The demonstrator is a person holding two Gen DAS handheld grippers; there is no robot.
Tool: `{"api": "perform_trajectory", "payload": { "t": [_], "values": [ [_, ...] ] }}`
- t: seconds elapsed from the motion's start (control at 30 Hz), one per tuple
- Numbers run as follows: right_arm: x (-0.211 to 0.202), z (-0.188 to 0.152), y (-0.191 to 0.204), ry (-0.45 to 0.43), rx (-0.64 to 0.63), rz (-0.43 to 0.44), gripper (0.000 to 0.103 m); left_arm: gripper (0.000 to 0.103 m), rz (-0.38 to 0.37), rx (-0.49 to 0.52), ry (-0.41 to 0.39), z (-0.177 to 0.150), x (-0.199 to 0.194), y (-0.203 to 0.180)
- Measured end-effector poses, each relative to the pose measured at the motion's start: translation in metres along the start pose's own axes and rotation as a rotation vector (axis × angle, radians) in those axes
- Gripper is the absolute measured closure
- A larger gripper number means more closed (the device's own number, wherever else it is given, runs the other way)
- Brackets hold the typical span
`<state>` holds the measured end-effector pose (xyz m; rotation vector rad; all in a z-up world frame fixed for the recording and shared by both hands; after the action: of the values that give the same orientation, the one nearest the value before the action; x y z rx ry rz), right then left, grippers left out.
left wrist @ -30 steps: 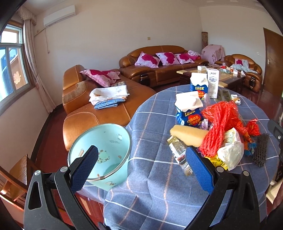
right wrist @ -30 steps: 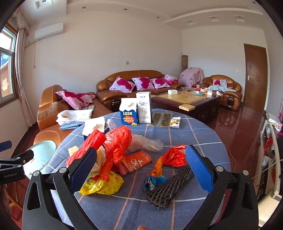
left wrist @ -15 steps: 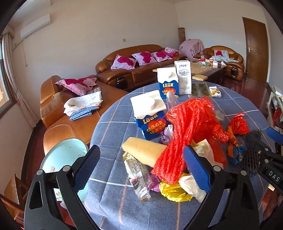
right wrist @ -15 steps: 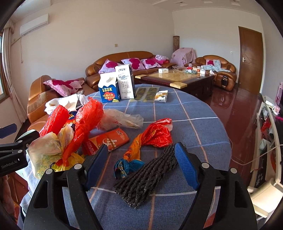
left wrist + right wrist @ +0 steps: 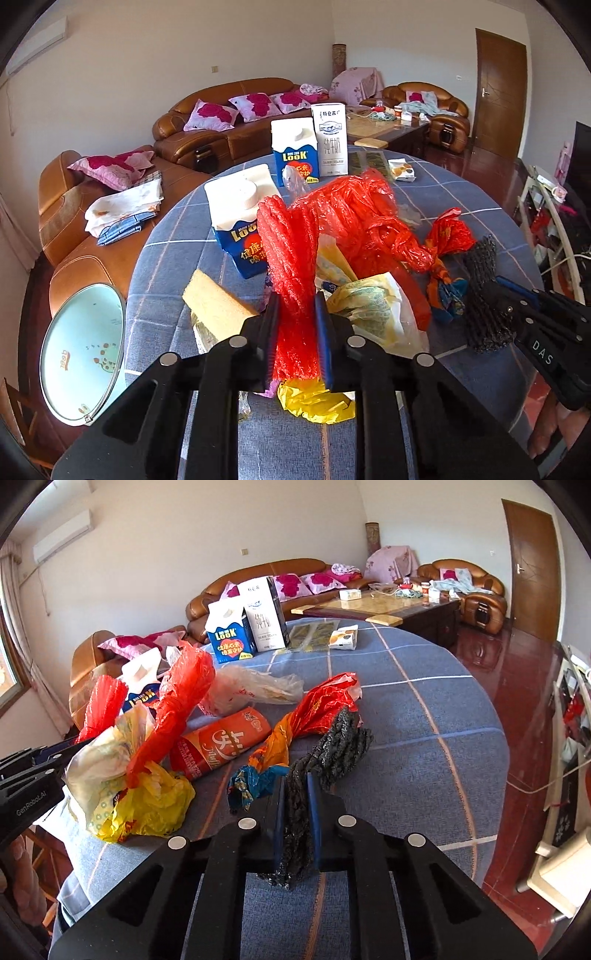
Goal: Collect trash
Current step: 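Grasp the red mesh bag with the left tool while the right tool grasps the black scrubbing pad, then carry the red mesh bag and black pad over the green bin and release both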
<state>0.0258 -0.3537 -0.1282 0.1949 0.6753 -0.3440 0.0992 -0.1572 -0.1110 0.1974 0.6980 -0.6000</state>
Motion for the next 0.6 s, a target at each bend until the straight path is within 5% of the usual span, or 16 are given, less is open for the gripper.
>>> {"api": "perform_trajectory", "payload": {
  "t": [0.33,0.6],
  "values": [
    [-0.039,0.020,0.001,-0.150,-0.027,-0.011,0.092,0.087,0.035,-0.016,-0.099,0.011,-0.045,0.009],
    [-0.048,0.041,0.028,-0.193,-0.061,0.101,0.092,0.087,0.179,-0.045,-0.142,0.010,-0.077,0.038]
  ]
}}
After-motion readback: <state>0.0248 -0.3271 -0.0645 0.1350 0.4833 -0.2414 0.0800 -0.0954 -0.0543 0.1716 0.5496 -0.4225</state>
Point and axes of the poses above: each gripper's, at about its wrist camera, not at the fingertips, and x roughly the way its jaws point, y to its left, z to its top, the point moved 2 cm from there along x, roughly the way its jaws point, and after that the axes turned 11 degrees about -z, right-handed, at the moved point
